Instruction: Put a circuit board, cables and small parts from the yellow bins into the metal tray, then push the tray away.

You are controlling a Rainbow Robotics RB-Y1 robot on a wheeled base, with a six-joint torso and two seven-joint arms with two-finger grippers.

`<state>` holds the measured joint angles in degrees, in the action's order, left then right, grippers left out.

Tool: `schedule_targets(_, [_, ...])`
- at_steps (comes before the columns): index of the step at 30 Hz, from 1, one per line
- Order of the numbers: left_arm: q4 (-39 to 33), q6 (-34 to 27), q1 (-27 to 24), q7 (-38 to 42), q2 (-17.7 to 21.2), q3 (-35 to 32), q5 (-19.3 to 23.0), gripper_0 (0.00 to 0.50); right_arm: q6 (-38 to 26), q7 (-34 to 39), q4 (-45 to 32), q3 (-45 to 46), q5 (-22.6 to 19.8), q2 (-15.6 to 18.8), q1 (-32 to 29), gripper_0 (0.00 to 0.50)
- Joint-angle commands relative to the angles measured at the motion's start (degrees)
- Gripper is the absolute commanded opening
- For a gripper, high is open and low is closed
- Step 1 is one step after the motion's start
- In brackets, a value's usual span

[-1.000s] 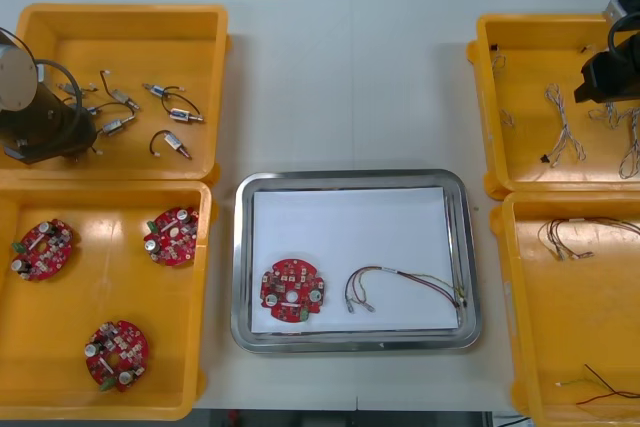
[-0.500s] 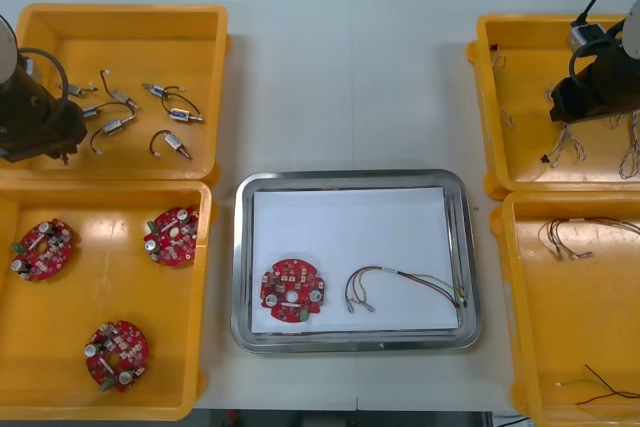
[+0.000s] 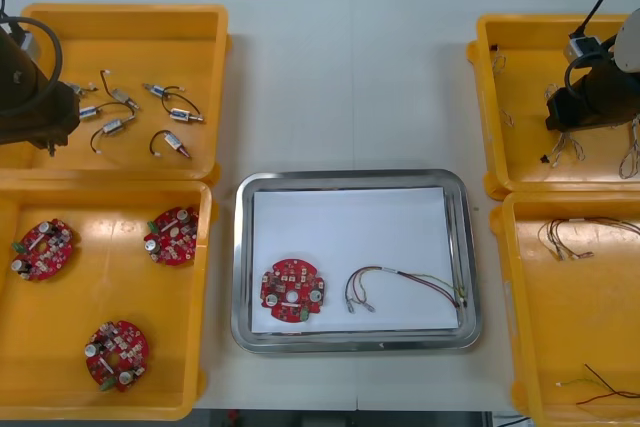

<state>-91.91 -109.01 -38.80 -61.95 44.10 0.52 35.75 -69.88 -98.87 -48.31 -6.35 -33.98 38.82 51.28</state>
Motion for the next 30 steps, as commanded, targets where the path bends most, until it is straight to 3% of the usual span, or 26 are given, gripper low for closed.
schedule_targets(1, [-6.6, -1.0, -1.2, -0.3, -0.9, -1.8, -0.3, 0.0, 1.0, 3.2, 0.9, -0.2, -0.5, -1.1, 2.2, 0.5])
schedule_targets(15, [-25.9, -1.0, 3.6, 11.6, -6.0, 0.2, 4.2, 0.0, 1.0, 5.4, 0.9, 2.4, -2.4, -1.1, 0.3, 0.5])
schedule_targets(19, [-30.2, -1.0, 4.5, 14.4, -8.4, 3.3, 3.5, 0.0, 1.0, 5.5, 0.9, 2.9, -2.8, -1.1, -0.2, 0.5])
schedule_targets(24, [-33.0, -1.0, 4.2, 17.2, -12.7, 9.8, -0.4, 0.0, 1.2, 5.7, 0.9, 2.9, -3.2, -1.1, -0.7, 0.5])
schedule_targets(26, [-33.0, -1.0, 3.6, 17.7, -14.0, 12.3, -1.6, 0.0, 1.5, 5.7, 0.9, 3.0, -3.4, -1.1, -1.0, 0.448])
schedule_targets(27, [-32.9, -1.0, 3.2, 18.2, -14.7, 14.1, -2.3, 0.0, 1.9, 5.5, 0.9, 2.9, -3.5, -1.1, -1.1, 0.364])
schedule_targets(28, [-32.9, -1.0, 2.9, 19.3, -15.3, 15.6, -2.5, 0.0, 2.2, 5.5, 0.9, 3.0, -3.6, -1.1, -1.4, 0.22])
schedule_targets(30, [-32.6, -1.0, 2.5, 21.3, -15.7, 18.0, -2.5, 0.0, 3.1, 5.2, 1.0, 2.9, -4.2, -1.1, -1.9, 0.0])
